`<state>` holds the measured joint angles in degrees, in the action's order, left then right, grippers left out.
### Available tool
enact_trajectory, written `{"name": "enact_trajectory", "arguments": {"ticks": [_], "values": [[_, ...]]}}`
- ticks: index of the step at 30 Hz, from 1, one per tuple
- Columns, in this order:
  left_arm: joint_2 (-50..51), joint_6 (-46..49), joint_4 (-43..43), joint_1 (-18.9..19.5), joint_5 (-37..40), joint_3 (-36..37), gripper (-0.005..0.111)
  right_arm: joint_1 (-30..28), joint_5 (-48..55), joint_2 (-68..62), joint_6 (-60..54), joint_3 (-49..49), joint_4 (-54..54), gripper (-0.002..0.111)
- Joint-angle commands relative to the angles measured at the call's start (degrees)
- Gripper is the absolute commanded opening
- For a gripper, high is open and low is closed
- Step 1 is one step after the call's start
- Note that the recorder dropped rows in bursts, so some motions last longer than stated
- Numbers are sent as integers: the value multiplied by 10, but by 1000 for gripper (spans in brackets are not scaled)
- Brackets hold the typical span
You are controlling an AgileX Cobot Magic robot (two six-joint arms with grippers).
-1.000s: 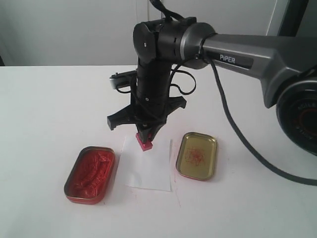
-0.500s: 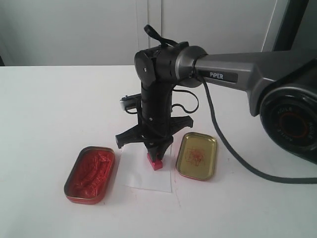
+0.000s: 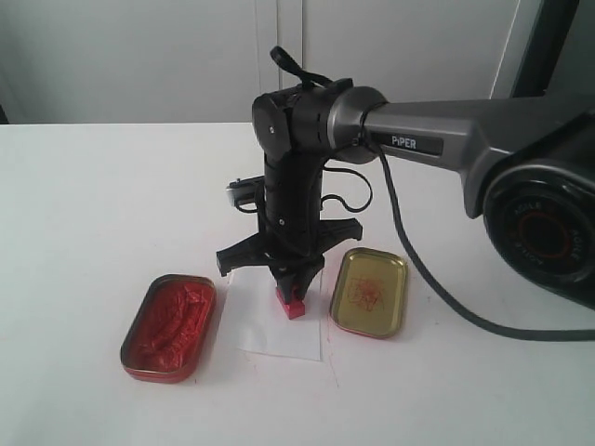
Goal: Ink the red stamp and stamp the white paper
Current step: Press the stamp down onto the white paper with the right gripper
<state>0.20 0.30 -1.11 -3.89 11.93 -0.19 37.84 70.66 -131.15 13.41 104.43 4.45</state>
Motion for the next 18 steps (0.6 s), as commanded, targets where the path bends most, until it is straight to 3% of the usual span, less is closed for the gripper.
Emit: {"name": "enact_trajectory", "arguments": {"ticks": [1,18], "values": [[-2,2,1,0,1,2,0,4,-7,-43,5,-12,-2,0],[-2,2,1,0,1,2,0,9,-14,-86,5,-12,-3,0]]}}
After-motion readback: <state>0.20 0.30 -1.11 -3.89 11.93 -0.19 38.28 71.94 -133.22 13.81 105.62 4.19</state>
